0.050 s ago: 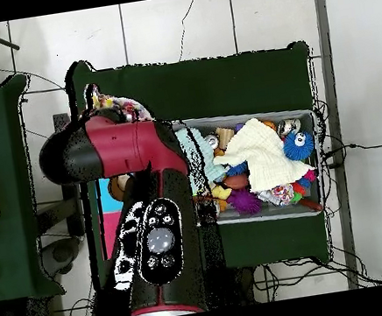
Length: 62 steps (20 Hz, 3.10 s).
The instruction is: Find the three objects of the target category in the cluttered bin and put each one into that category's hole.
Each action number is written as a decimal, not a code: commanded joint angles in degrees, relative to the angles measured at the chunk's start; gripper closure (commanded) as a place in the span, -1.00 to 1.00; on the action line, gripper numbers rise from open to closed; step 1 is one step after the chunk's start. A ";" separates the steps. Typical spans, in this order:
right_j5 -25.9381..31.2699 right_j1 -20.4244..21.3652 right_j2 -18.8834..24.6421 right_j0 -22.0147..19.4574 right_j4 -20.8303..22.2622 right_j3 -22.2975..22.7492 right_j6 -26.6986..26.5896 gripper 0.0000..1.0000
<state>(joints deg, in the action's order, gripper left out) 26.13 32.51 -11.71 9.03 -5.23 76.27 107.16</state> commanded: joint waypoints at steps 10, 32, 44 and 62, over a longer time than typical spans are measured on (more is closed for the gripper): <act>6.37 -5.74 7.68 -3.96 -1.66 2.00 5.48 1.00; 5.23 -4.22 18.15 -9.74 -0.59 4.47 2.36 1.00; 12.86 -3.10 19.68 -10.89 -0.98 5.88 1.72 1.00; 19.30 -3.15 15.11 -8.32 1.69 1.35 5.01 1.00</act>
<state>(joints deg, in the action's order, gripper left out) 38.53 29.66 2.80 0.52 -4.99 76.77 107.16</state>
